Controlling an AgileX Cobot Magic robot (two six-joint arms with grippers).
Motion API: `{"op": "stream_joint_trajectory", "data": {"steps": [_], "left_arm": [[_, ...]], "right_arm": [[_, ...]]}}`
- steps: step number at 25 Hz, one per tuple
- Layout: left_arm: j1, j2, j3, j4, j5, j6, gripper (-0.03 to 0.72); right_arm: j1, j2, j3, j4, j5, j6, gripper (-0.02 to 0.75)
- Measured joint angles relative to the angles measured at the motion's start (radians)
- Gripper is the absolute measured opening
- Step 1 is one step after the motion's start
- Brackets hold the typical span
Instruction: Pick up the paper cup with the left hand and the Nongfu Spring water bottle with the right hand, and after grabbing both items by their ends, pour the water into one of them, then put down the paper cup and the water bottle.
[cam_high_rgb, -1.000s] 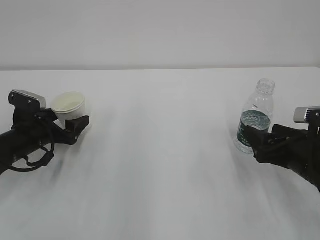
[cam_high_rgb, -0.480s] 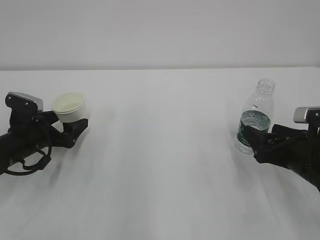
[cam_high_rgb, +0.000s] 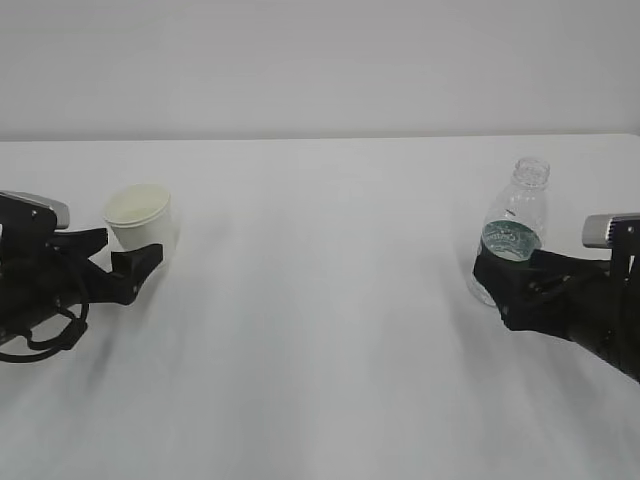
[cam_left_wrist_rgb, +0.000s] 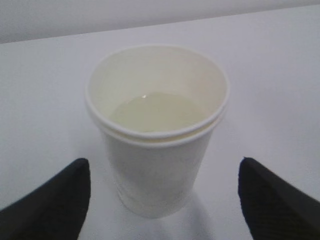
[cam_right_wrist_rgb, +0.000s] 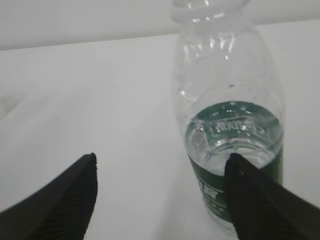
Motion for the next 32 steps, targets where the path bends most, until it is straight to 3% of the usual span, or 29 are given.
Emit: {"op": "stream_joint_trajectory", "data": {"steps": [10,16,32], "left_arm": [[-0.002,-0.059,0.103,-0.016,0.0,-0.002,0.678],[-0.053,-0.118,0.176,-0.019,0.0,-0.02,0.655],[-0.074,-0.462,0.257,-0.007,0.0,-0.164,0.592]], "right_arm": [[0.0,-0.156,0.028,-0.063,0.0,0.068,0.588],[0.0,-0.276,0.034,-0.068,0.002,0.112,0.588],[0.0,-0.665,0.009,-0.009,0.38,0.131,0.588]]}}
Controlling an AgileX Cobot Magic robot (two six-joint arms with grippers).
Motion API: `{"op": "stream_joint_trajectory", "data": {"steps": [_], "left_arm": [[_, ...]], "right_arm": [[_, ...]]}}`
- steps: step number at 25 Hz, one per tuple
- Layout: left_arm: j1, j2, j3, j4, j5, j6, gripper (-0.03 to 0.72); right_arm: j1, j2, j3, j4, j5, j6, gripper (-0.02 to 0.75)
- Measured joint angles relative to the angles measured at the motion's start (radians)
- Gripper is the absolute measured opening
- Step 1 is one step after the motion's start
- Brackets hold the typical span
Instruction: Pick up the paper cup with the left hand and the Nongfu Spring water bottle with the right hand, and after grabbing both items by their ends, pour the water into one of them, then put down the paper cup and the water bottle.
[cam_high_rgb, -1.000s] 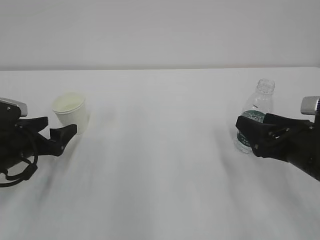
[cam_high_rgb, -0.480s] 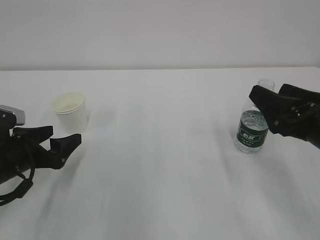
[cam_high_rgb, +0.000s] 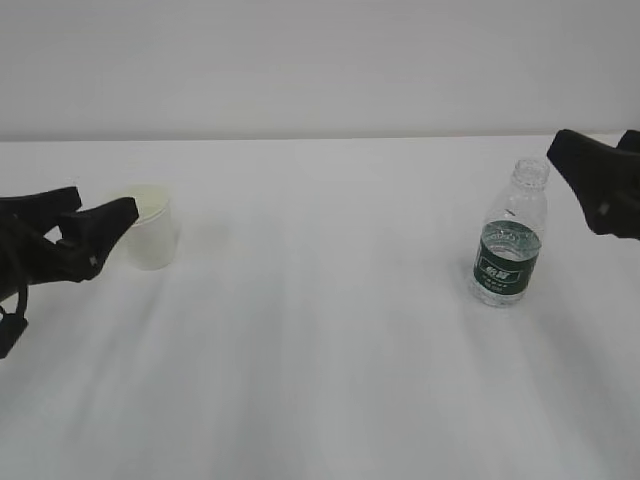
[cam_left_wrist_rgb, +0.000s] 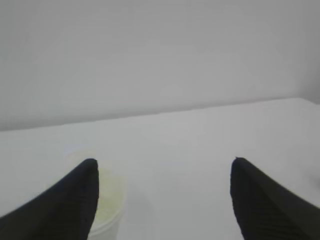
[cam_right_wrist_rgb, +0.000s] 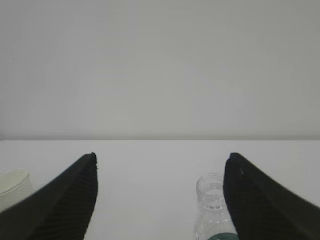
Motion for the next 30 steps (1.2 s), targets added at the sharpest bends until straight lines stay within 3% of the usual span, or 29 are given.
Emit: {"op": "stream_joint_trajectory", "data": {"steps": [9,17,30], "left_arm": [[0.0,-0.222,0.007,0.008,0.025,-0.038,0.585],[0.0,-0.487,0.011,0.02,0.246,-0.077,0.575],[0.0,-0.872,0.017,0.075,0.629,-0.137,0.549]], "right_arm": [[0.0,-0.176,-0.13,0.0,0.291,0.0,0.588],[0.0,-0.323,-0.241,-0.006,0.514,0.0,0.588],[0.0,-0.547,-0.283,-0.007,0.765,0.0,0.588]]}}
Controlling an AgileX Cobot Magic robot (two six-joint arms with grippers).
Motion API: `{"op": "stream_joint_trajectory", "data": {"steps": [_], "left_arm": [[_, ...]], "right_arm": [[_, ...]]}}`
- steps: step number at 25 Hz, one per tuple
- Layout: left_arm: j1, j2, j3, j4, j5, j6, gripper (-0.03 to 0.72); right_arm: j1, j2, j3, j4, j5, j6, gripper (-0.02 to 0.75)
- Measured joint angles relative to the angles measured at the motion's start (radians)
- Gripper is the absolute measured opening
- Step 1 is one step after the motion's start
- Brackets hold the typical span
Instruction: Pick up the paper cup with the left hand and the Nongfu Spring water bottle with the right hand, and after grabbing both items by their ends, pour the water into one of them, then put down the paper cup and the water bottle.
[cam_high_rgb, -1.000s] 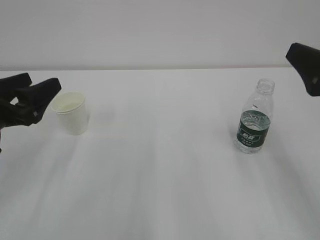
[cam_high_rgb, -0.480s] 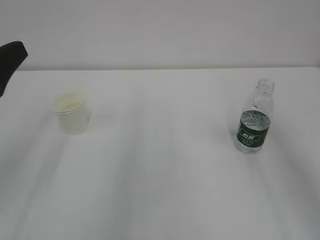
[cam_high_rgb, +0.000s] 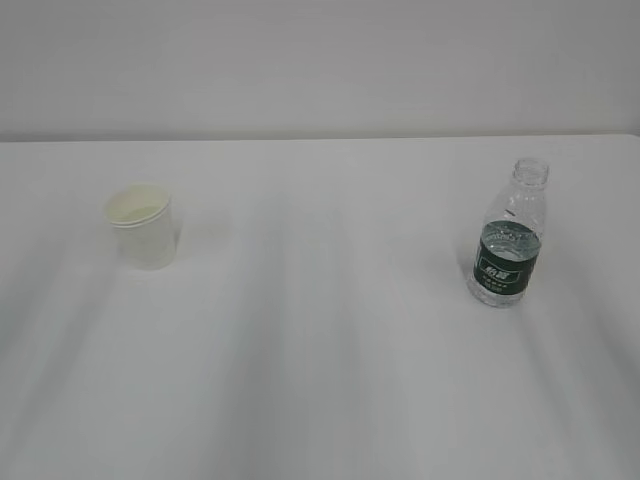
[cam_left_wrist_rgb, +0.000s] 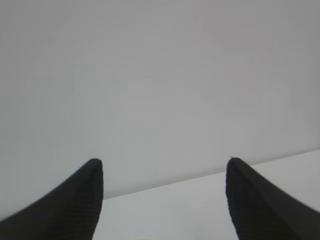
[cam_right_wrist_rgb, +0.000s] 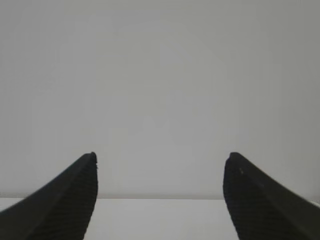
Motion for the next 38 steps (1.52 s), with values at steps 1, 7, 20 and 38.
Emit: {"op": "stream_joint_trajectory", "data": {"steps": [1,7,20,38], "left_arm": [[0.0,-0.028,-0.001,0.0,0.024,-0.007,0.547],[0.0,-0.175,-0.001,0.018,0.165,-0.037,0.54],[0.0,-0.48,-0.051,0.037,0.597,-0.038,0.537],[0.0,-0.57,-0.371,-0.382,1.3,0.328,0.511]], "right_arm": [[0.0,-0.018,0.0,0.0,0.018,0.0,0.588],[0.0,-0.138,0.0,0.0,0.128,0.002,0.588],[0.0,-0.28,-0.091,0.002,0.369,-0.007,0.588],[0.0,-0.28,-0.219,0.344,0.864,-0.307,0.55]]}}
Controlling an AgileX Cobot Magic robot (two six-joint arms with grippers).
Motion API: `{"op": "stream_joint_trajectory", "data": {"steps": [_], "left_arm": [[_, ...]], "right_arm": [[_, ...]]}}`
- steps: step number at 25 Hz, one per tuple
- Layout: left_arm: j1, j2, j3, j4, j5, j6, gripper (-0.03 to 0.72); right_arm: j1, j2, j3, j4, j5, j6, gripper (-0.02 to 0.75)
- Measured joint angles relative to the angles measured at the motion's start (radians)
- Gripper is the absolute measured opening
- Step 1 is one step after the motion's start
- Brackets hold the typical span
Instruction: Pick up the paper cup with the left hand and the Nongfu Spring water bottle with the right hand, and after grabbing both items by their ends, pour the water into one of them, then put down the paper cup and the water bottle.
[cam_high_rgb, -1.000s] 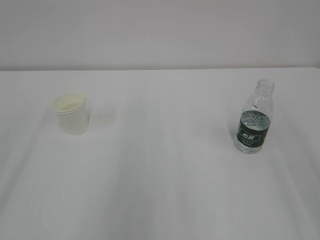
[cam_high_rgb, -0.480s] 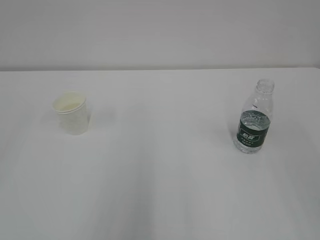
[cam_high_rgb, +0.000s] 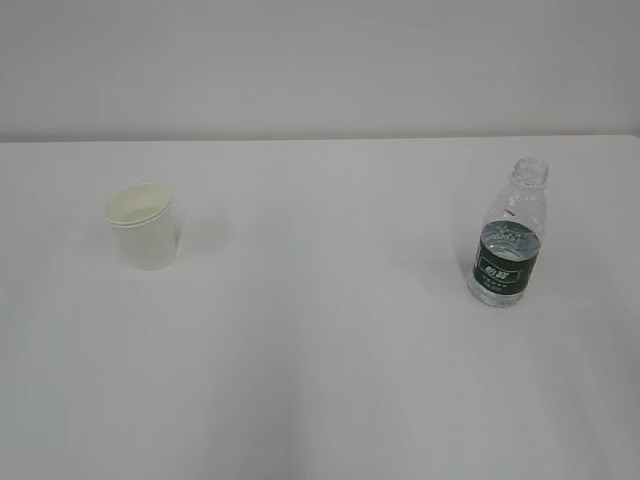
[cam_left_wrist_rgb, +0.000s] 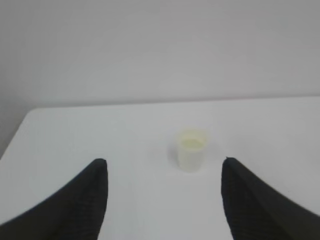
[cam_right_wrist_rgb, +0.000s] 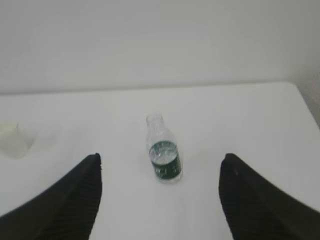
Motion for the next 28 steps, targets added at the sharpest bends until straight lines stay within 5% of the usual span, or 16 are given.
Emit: {"op": "stream_joint_trajectory", "data": {"steps": [11,28], "left_arm": [[0.0,-0.004,-0.096,-0.133,0.409,0.05,0.488],[0.0,-0.149,-0.003,-0.154,0.493,0.054,0.484]], "right_arm": [[0.0,-0.079,-0.001,0.067,0.296,-0.078,0.543],[0.0,-0.265,-0.01,0.065,0.413,-0.078,0.543]]}}
